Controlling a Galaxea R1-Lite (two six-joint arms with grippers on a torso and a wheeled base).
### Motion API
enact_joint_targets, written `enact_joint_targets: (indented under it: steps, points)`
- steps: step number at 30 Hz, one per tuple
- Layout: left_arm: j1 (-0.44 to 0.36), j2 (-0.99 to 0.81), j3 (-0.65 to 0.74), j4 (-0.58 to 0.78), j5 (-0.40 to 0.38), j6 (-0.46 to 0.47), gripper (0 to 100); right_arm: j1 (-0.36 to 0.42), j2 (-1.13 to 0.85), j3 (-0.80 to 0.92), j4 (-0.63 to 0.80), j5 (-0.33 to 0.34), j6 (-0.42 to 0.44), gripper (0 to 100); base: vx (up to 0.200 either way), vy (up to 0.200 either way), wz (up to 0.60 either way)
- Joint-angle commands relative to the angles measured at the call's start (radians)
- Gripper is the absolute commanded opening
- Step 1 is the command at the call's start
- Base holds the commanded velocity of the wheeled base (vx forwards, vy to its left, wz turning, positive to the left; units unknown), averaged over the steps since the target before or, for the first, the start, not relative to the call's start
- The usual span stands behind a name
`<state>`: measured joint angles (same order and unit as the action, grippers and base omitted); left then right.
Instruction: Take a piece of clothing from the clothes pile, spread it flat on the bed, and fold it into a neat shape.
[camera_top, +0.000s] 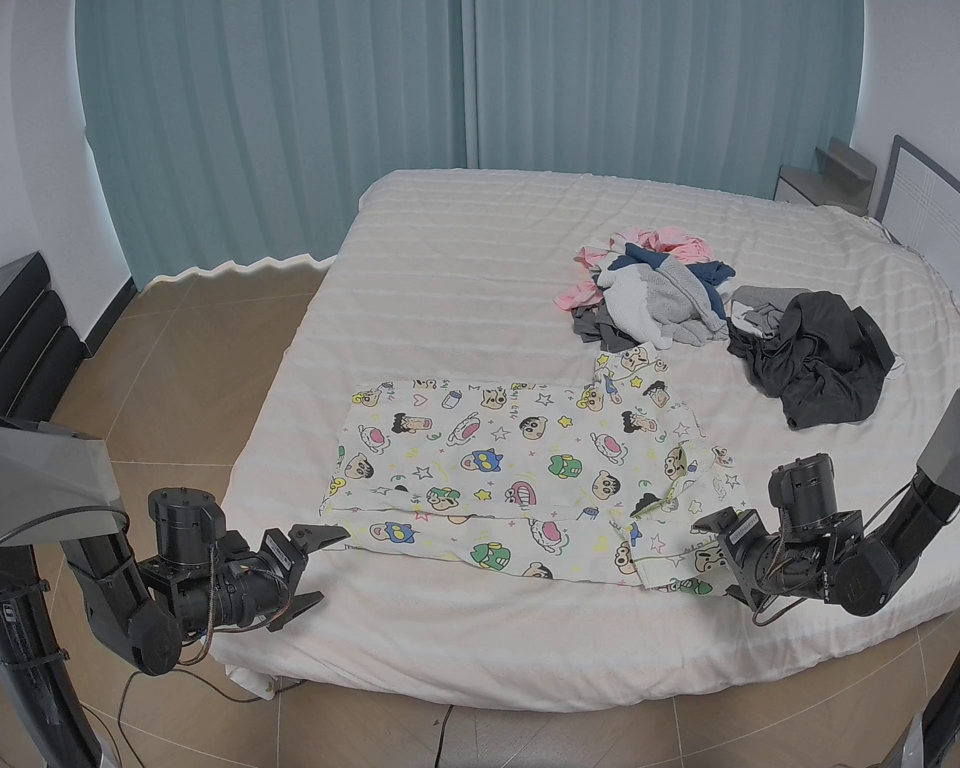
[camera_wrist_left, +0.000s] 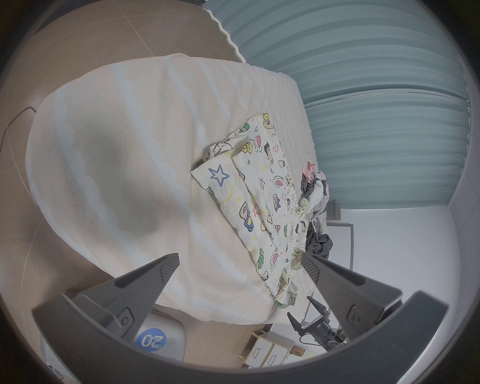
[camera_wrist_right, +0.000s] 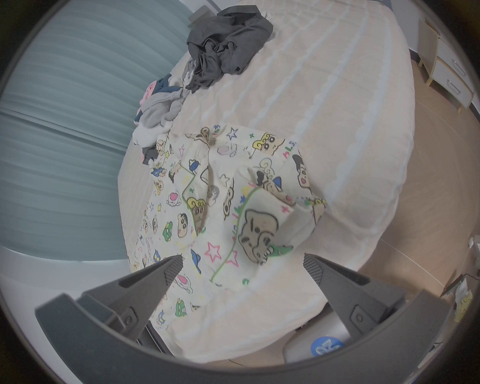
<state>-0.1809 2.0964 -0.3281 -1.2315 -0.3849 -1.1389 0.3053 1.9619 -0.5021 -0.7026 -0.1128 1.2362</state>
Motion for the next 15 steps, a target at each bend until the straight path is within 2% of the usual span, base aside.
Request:
enact_joint_targets:
  steps: [1, 11, 12, 15]
  points:
    - [0.000, 0.002, 0.000, 0.000, 0.000, -0.001, 100, -0.023, 0.037, 0.002, -0.040, -0.016, 0.000, 100, 0.000, 0.000, 0.00]
    - [0.000, 0.007, 0.000, -0.002, 0.001, 0.001, 100, -0.029, 0.098, 0.017, -0.129, -0.024, 0.000, 100, 0.000, 0.000, 0.00]
    - [0.000, 0.007, -0.002, -0.002, 0.001, 0.001, 100, -0.031, 0.101, 0.017, -0.127, -0.024, -0.001, 0, 0.000, 0.000, 0.00]
    - [0.000, 0.007, -0.002, -0.002, 0.001, 0.001, 100, -0.028, 0.103, 0.024, -0.138, -0.048, -0.003, 0, 0.000, 0.000, 0.00]
